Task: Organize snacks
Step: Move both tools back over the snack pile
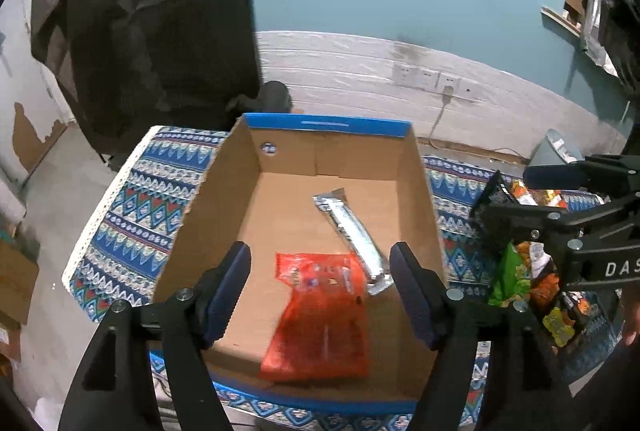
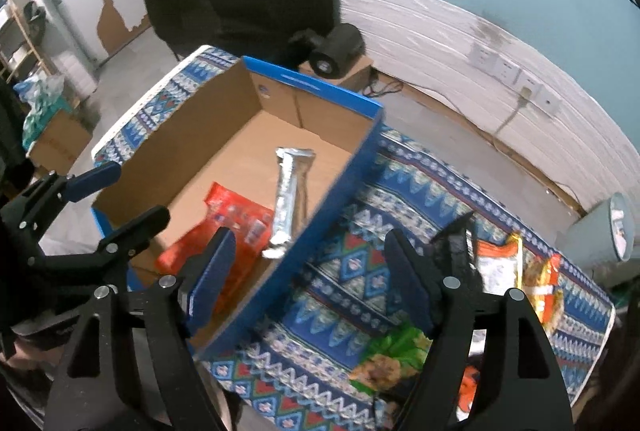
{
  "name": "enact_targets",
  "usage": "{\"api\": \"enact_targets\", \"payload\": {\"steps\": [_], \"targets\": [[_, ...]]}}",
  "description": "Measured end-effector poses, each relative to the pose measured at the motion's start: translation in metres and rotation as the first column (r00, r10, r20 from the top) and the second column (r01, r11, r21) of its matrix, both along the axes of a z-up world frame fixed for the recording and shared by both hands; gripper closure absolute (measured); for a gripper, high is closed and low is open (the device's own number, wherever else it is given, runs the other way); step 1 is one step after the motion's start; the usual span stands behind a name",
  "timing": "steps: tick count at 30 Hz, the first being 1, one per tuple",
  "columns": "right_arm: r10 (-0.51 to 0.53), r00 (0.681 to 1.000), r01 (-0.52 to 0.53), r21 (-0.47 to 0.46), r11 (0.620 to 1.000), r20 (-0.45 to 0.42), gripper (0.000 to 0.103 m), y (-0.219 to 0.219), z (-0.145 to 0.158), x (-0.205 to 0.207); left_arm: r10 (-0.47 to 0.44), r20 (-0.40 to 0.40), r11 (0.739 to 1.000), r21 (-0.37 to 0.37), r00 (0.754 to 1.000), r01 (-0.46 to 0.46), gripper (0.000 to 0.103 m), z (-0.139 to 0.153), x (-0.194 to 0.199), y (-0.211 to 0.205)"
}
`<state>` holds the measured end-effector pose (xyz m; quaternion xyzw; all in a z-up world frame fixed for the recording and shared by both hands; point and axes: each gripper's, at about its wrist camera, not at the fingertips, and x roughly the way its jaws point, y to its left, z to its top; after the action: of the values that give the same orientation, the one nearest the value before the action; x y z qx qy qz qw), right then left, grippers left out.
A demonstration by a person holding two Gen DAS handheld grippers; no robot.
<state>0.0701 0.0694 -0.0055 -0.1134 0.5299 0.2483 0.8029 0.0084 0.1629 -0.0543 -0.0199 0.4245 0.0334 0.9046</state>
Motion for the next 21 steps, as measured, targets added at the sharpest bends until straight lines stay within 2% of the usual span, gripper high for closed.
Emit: {"api": "enact_targets", "payload": {"steps": [3,10,21], "targets": [[-0.033,0.999,0.033,-0.026,0.999,-0.001,0.026,-0.019,-0.001,0.001,-0.017,-0.006,1.0,-0.01,1.0,0.017,0.026,0.0,0.003,-0.011],[-0.111,0.994,0.11,-0.038,0.993,-0.01,0.026,-0.066,-0.003,0.003,-0.055,-0.023,0.998,-0.024,0.998,0.055,0.026,-0.002,0.01,-0.036],[-0.215,0.976,0.213,-0.072,0.974,-0.019,0.026,-0.133,-0.008,0.003,-0.172,-0.072,0.985,-0.026,0.983,0.17,0.025,-0.008,0.023,-0.098]]}}
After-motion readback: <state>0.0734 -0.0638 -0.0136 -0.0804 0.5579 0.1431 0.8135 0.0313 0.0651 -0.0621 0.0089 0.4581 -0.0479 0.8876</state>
